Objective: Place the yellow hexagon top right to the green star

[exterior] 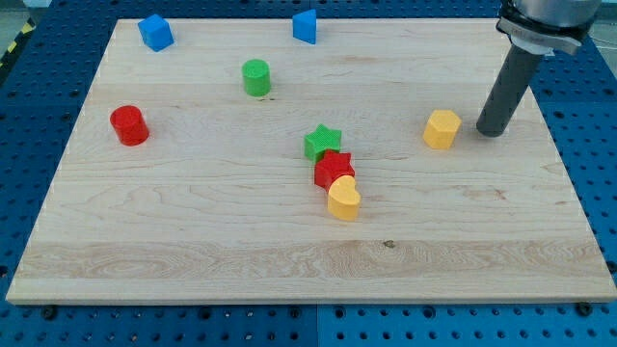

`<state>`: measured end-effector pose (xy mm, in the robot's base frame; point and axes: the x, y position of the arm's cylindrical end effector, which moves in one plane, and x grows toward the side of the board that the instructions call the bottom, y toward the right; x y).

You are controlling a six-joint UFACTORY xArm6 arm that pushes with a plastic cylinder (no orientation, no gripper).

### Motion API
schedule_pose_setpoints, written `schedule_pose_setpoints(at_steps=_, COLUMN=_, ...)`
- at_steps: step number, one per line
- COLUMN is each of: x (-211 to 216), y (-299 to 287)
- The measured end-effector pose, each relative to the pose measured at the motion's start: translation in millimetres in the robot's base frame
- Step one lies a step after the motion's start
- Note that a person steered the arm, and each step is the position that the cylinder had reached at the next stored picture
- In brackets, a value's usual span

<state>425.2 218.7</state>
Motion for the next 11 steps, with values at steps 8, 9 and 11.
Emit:
schedule_pose_setpoints(at_steps=8, x=-18, y=-90)
schedule_pose_setpoints(at_steps=9, x=-17, y=-115)
schedule_pose_setpoints(at_steps=11, x=-30, y=-142)
